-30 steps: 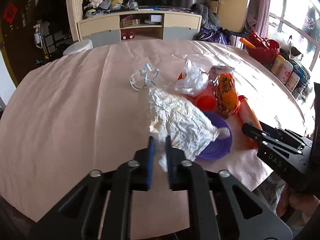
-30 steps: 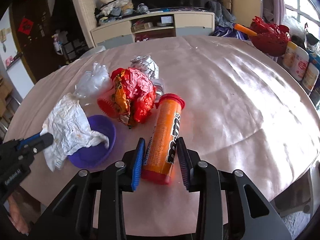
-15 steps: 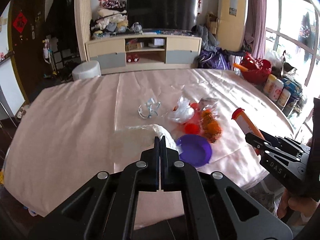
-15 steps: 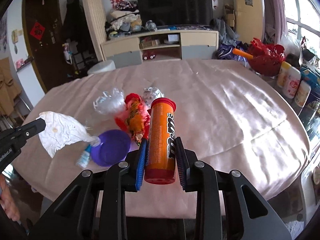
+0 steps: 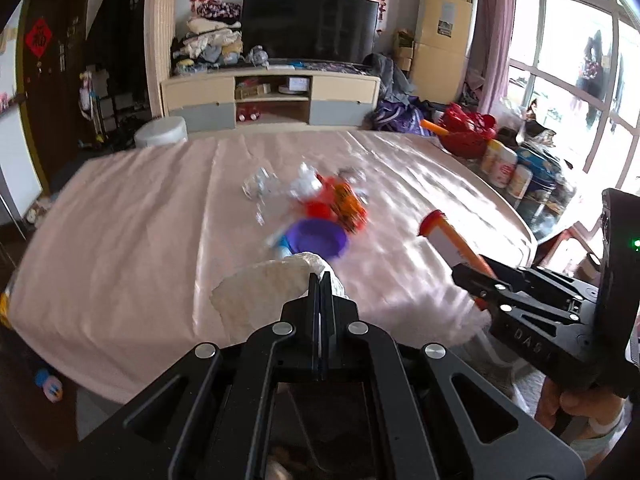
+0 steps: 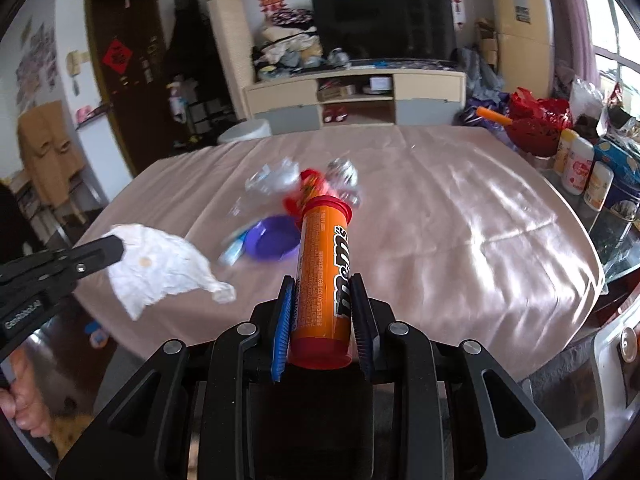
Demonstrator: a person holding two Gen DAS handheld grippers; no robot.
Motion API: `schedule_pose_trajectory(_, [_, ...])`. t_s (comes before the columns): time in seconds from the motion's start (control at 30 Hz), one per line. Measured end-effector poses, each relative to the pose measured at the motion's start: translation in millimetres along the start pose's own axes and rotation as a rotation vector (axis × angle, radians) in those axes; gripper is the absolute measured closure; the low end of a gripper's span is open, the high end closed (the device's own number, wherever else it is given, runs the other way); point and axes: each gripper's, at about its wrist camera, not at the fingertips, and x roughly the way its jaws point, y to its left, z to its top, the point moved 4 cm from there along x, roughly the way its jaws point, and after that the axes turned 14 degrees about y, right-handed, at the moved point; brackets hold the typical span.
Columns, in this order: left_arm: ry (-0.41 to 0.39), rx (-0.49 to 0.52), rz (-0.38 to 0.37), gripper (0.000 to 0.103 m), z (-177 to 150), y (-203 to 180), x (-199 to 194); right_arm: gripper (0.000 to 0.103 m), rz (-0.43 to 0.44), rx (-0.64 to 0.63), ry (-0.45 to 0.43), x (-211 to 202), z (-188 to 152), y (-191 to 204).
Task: Collect trash
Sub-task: 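Carry tissue and tube to the black bin and open both tools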
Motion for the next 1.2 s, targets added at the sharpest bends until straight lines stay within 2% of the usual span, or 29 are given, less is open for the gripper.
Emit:
schedule_pose_trajectory(0.2, [0.068,-0.041,-0.059,0.103,-36.9,-13.7,16.8,0.074,0.004,0.005,0.082,7.6,-37.2,-9.0])
schedule_pose_trajectory(0.5, [0.266,-0.088,-0.092,0.103,-92.1,-26.4,81.0,0.074,0.029,0.03,0.238,49.1,-82.5,-13.9])
schedule_pose_trajectory(0.77, [0.423,-0.132,-0.12,0.103,-135.0,-19.2,136.7,0.074,0.059,0.068,0.379,94.6,-110.1,-13.7])
schedule_pose_trajectory(1.0, [0.456,-0.1,-0.117,0.103,-143.8,-16.5,154.0,0.074,0.07,0.12,0.472,127.0,-122.4,-17.6])
schedule_pose_trajectory(1.2, [0.483,-0.101,-0.123,0.103,-146.2,-17.4,159.4,0.072,0.06,0.134,0.491,135.8,-122.5,-16.4])
